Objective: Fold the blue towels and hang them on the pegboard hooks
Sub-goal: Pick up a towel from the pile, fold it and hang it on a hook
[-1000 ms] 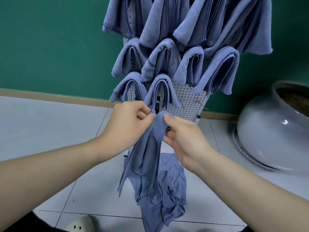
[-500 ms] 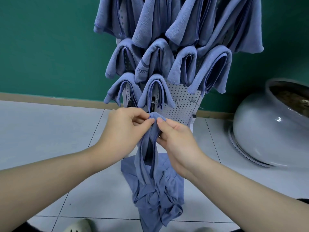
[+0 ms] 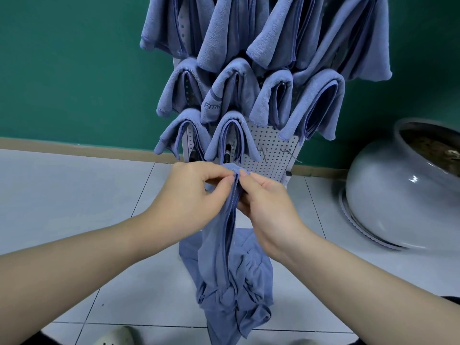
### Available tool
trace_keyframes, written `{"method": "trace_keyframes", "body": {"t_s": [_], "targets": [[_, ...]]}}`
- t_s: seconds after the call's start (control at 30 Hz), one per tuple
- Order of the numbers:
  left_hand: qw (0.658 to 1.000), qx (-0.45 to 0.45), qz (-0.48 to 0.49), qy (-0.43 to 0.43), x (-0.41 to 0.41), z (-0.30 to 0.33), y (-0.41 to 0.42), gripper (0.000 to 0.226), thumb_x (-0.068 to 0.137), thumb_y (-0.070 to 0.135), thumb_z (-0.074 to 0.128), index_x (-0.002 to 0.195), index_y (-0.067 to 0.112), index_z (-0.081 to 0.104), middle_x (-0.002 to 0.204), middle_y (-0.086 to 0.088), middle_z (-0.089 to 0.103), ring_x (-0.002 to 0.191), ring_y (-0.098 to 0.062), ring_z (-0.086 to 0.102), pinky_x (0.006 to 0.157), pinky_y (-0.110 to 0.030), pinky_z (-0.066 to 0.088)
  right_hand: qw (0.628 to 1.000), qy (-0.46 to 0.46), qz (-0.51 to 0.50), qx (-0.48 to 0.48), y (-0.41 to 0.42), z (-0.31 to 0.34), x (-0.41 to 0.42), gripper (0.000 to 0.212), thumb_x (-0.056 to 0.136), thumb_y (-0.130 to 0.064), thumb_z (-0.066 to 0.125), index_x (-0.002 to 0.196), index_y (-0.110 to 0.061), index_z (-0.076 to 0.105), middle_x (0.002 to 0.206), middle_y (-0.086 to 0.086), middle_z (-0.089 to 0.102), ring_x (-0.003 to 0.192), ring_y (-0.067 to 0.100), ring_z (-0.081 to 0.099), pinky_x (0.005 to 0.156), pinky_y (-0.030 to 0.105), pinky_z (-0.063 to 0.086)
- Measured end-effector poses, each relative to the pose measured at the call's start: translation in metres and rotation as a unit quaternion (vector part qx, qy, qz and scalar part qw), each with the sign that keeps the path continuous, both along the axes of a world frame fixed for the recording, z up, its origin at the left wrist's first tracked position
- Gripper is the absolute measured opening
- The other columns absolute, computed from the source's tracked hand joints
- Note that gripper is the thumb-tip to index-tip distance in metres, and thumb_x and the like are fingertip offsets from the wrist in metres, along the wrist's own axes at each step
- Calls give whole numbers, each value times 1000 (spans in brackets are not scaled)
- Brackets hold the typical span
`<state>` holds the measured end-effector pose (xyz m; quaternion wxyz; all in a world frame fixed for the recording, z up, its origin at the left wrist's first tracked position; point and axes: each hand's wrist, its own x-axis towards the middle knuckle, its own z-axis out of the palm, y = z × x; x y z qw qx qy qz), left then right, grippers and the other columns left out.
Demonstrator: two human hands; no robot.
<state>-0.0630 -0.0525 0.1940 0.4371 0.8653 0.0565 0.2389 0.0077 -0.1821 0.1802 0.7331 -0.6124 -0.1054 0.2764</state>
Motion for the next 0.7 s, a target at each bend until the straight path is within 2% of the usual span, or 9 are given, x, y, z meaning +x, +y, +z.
{"method": "trace_keyframes", "body": {"t_s": [0.1, 0.23, 0.3, 0.37, 0.47, 0.53, 0.6, 0.67, 0.7], "targets": [[1000, 8, -12, -2, 2, -4, 5, 21, 96, 10, 69, 101, 26, 82, 82, 22, 71, 81, 0, 65, 76, -22, 51, 999, -36, 6, -17, -1, 4, 0, 35, 110, -24, 48, 109, -6, 77, 102, 10, 79, 103, 21, 75, 103, 38, 56], [1000, 6, 17, -21, 6, -3, 13, 15, 87, 9, 77, 85, 23, 81, 79, 9, 67, 77, -7, 62, 67, -12, 41, 993, -100, 28, -56, 1, 1, -1, 30, 105, -32, 59, 110, -10, 78, 111, 13, 78, 115, 32, 71, 107, 53, 51], [999, 17, 26, -28, 7, 0, 18, 11, 83, 12, 81, 78, 21, 76, 81, 5, 65, 77, -9, 60, 68, -12, 41, 990, -122, 31, -71, 2, 0, -3, 33, 105, -35, 58, 105, -9, 79, 108, 19, 77, 112, 33, 72, 104, 59, 51], [999, 33, 28, -10, 9, 1, 23, 14, 81, 26, 83, 86, 21, 71, 88, 7, 65, 84, -6, 59, 73, -13, 43, 989, -127, 22, -75, 1, 1, -4, 36, 107, -33, 54, 100, -9, 80, 103, 22, 77, 102, 29, 73, 102, 60, 51], [996, 5, -47, 77, 10, 4, 32, 40, 79, 53, 77, 109, 27, 70, 103, 12, 72, 100, -2, 65, 87, -17, 49, 987, -139, 22, -77, 0, 3, -6, 39, 109, -32, 51, 97, -8, 80, 100, 18, 78, 100, 29, 73, 103, 56, 52], [980, -16, -130, 152, 8, 7, 39, 42, 83, 57, 75, 107, 22, 73, 96, 7, 74, 93, -4, 67, 83, -21, 52, 982, -169, 28, -74, 0, 6, -6, 47, 106, -39, 52, 95, 1, 74, 90, 16, 76, 89, 29, 70, 89, 47, 54], [962, 11, -163, 218, 5, 7, 45, 40, 84, 51, 80, 98, 14, 73, 90, -10, 69, 78, -7, 59, 73, -30, 50, 971, -224, 22, -83, -1, 12, -5, 59, 101, -46, 51, 84, 10, 60, 71, 19, 56, 70, 19, 50, 71, 35, 41], [954, 22, -171, 245, 2, 7, 49, 30, 85, 35, 83, 95, 10, 71, 91, -16, 68, 75, -9, 56, 70, -36, 49, 953, -286, -10, -95, -4, 20, -2, 53, 107, -36, 51, 67, -2, 43, 60, 4, 35, 60, 8, 33, 57, 26, 29], [955, 19, -171, 243, 2, 7, 50, 26, 85, 32, 84, 94, 11, 72, 91, -15, 69, 75, -11, 57, 71, -37, 51, 944, -311, -29, -105, -5, 23, 1, 50, 108, -30, 50, 65, -10, 37, 58, -5, 28, 55, 6, 27, 53, 22, 25]]}}
